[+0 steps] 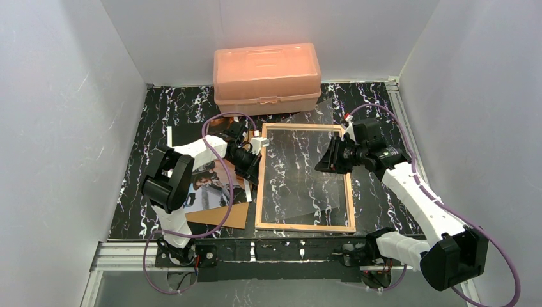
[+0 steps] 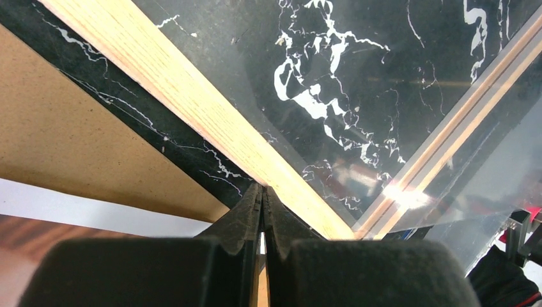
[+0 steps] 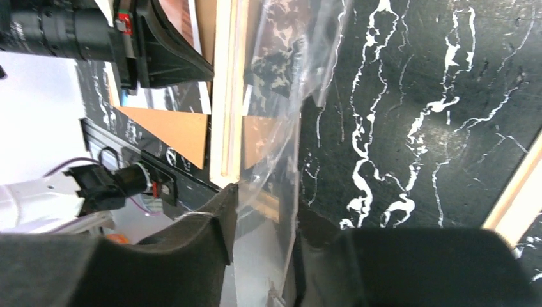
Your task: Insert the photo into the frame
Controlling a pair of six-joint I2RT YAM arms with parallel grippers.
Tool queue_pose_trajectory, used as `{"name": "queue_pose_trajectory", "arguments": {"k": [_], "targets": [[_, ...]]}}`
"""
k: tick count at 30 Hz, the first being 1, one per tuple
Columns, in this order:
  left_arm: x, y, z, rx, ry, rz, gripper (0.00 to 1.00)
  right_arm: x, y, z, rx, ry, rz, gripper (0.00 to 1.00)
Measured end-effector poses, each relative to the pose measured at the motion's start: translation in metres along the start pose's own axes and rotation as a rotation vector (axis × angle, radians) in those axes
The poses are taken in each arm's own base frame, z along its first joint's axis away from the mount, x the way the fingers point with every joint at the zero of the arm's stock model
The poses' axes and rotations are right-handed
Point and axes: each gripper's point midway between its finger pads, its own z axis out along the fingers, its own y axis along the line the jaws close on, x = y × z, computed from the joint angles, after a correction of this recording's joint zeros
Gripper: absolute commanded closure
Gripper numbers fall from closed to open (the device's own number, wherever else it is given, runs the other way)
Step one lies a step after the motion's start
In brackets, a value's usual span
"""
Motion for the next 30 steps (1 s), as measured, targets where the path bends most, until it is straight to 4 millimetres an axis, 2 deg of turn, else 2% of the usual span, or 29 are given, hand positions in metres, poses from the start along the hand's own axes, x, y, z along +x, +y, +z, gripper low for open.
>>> {"name": "queue_pose_trajectory", "arguments": {"k": [5, 10, 20, 30], "targets": [[-0.001, -0.001, 0.001, 0.01, -0.006, 0.003, 1.0, 0.004, -0.009, 0.001, 0.043, 0.014, -0.015, 0.38], [-0.001, -0.001, 0.001, 0.012, -0.008, 0.004, 1.0, 0.011, -0.026, 0.004, 0.123, 0.066, -0.025, 0.28], [0.0, -0.002, 0.001, 0.015, -0.017, 0.006, 1.0, 0.017, -0.041, -0.008, 0.236, 0.121, -0.064, 0.2], [0.0, -0.003, 0.001, 0.015, -0.017, 0.0, 1.0, 0.023, -0.056, -0.011, 0.313, 0.155, -0.075, 0.18]]}}
